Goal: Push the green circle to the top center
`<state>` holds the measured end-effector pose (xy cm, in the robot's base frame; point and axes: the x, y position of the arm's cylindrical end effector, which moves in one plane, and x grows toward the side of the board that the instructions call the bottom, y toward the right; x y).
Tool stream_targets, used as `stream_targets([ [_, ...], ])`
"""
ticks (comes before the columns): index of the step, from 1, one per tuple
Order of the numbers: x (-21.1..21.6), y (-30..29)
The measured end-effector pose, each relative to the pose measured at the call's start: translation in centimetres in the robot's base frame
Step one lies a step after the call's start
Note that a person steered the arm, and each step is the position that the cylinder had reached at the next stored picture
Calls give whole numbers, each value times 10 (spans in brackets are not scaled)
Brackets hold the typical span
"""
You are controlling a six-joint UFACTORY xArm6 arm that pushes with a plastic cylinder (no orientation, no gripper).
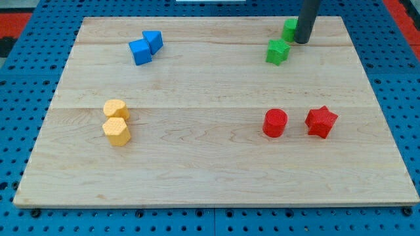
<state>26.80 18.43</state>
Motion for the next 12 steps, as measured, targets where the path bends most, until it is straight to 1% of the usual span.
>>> stream_targets([
  [2, -5, 3],
  [3, -5, 38],
  [4, -16, 52],
  [5, -34, 52],
  [7, -35, 47],
  [9, -37, -41],
  [12, -42, -156],
])
